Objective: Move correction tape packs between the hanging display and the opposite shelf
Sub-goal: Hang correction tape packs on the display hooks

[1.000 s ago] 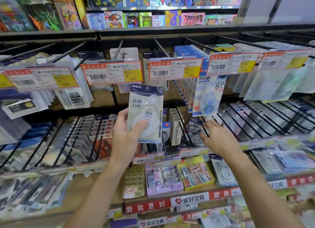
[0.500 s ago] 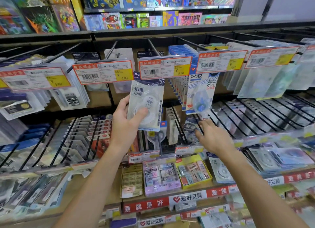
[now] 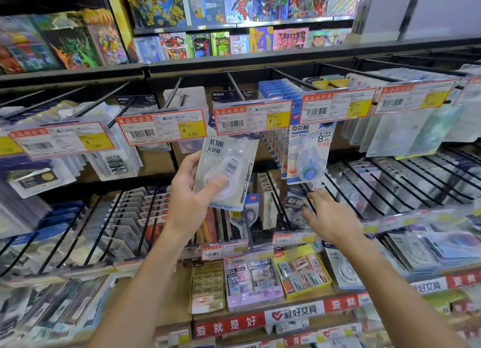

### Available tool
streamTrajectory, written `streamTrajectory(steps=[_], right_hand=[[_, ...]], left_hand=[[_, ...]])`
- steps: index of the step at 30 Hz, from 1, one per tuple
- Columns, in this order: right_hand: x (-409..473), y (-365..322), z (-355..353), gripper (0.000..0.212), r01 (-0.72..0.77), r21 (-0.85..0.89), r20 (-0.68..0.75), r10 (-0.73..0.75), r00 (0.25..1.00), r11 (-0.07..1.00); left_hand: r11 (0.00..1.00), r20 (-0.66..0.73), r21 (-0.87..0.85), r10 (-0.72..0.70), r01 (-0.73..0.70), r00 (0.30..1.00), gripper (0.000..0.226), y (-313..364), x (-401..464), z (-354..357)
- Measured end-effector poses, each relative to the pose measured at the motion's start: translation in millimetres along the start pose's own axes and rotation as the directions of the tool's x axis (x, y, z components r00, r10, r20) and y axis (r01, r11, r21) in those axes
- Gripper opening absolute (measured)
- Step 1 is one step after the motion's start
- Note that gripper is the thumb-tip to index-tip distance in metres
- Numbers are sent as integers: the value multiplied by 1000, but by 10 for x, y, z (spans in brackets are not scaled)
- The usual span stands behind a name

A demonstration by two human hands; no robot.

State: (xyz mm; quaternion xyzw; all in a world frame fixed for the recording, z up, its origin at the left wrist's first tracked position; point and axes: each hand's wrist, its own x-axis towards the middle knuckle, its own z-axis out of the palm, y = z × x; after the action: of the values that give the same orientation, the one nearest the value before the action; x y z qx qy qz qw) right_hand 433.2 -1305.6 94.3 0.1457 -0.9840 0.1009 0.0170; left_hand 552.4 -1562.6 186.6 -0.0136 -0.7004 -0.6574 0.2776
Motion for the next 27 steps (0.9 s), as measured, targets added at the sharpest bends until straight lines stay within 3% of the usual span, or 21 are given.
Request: streamTrajectory(steps=[10,27], right_hand=[[-4,4,-4,51,8,6,-8,-8,1000,1000],[6,13,23,54,0,29,-13,0,1000,1000]], left_hand=[[997,52,-75,-13,17,999,55,28,-158,132],[990,-7,-138,23,-24,1000,53,84,-307,170]])
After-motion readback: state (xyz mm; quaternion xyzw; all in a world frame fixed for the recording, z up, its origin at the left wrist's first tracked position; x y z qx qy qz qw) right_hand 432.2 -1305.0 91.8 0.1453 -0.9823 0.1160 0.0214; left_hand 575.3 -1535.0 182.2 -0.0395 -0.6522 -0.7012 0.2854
